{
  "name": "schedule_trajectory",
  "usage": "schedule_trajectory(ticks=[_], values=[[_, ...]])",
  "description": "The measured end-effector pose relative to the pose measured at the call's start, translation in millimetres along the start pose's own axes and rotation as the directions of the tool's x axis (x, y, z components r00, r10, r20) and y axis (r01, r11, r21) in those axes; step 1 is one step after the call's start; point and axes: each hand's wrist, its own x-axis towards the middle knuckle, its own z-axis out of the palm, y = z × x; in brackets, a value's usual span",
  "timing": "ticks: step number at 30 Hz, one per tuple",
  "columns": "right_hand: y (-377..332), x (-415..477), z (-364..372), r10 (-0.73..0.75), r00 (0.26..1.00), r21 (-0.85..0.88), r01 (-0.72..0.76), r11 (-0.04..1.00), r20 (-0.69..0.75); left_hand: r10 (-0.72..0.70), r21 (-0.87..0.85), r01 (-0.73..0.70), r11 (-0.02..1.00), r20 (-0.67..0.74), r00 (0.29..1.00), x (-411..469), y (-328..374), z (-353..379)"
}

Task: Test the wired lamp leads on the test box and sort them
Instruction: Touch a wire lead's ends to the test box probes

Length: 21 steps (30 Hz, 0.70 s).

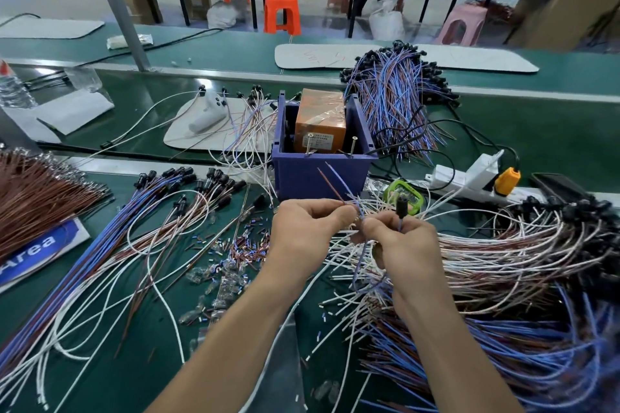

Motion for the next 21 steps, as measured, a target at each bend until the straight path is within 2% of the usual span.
schedule_trajectory(ticks=[3,6,8,13,21], values=[[2,-2,2,0.060,0.994,0.104,-0.051,0.993,-0.090,0.014,0.014,-0.013,1.000,-0.026,1.000,0,0,1],[-1,0,3,0.147,0.978,0.233,-0.109,0.966,-0.150,-0.048,-0.134,0.036,0.990,-0.091,0.995,6,-2,-3],[-4,3,5,0.181,0.969,0.272,-0.130,0.953,-0.171,-0.081,-0.172,0.057,0.983,-0.136,0.987,13,-3,-7],[-9,15,16,0.223,0.954,0.245,-0.172,0.954,-0.202,-0.049,0.001,0.051,0.999,-0.249,0.967,28,-8,-11],[-6,23,30,0.251,0.945,0.183,-0.215,0.959,-0.208,-0.025,-0.002,0.026,1.000,-0.291,0.956,33,-7,-14]])
